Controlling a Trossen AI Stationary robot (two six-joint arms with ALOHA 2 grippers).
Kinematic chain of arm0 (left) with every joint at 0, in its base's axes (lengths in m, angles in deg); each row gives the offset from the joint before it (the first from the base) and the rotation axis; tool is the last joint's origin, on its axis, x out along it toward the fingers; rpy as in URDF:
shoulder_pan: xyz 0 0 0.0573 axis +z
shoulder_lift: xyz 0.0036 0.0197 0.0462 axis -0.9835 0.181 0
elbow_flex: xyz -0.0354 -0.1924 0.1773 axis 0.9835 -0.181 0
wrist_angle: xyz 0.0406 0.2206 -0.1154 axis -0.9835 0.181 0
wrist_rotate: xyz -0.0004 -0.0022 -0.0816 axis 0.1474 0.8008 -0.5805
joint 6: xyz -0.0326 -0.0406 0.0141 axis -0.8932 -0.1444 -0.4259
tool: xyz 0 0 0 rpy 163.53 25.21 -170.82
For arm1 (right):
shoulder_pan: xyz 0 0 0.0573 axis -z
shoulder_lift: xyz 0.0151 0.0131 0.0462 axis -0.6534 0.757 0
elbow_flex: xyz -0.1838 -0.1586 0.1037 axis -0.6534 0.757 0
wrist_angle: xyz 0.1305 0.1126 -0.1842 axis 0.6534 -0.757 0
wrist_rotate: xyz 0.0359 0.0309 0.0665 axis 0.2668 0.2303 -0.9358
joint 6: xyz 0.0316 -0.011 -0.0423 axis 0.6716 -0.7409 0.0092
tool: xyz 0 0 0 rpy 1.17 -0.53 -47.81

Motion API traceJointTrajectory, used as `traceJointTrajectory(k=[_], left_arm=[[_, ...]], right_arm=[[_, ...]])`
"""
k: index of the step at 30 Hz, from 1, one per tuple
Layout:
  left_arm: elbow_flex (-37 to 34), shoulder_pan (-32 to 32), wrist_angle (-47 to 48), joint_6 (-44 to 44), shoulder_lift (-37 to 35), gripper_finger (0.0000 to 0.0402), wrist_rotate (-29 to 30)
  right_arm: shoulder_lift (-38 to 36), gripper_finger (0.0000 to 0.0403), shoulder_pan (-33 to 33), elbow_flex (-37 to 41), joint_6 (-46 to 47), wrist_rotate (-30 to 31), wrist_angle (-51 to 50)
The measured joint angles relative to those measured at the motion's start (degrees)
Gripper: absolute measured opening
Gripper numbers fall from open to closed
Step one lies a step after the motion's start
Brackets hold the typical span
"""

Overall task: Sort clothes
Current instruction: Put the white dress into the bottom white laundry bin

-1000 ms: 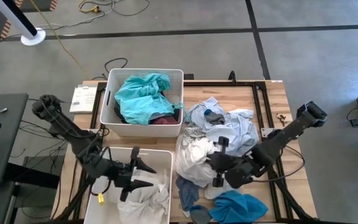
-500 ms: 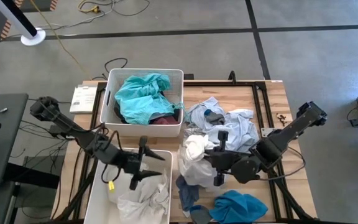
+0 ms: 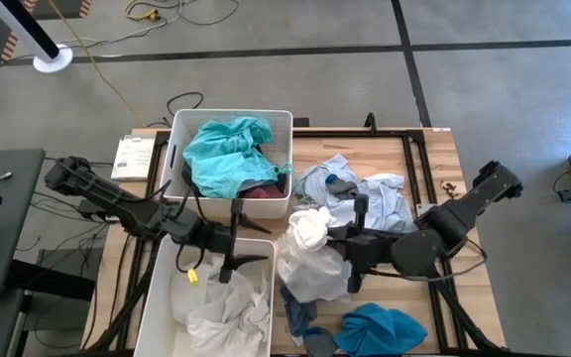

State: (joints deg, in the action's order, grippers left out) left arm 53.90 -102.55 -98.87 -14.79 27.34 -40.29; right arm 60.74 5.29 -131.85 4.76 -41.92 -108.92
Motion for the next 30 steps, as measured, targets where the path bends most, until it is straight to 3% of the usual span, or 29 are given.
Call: traceJointTrajectory(k=[14,20,30], left_arm=[[0.04,10.40,-7.24,-5.59,6.29,0.0258,-9.90],[2.01,11.96,-10.55,-8.34,11.15,0.0299,-14.98],[11.79,12.28,-11.27,-13.50,21.64,0.0361,-30.45]], right_arm=[[0.00,0.0018,0.01,-8.95,-18.12,-4.69,9.56],[0.00,0.0018,0.02,-10.28,-19.92,-4.76,9.69],[0.11,0.0018,1.43,-10.35,-20.26,-8.00,10.23]])
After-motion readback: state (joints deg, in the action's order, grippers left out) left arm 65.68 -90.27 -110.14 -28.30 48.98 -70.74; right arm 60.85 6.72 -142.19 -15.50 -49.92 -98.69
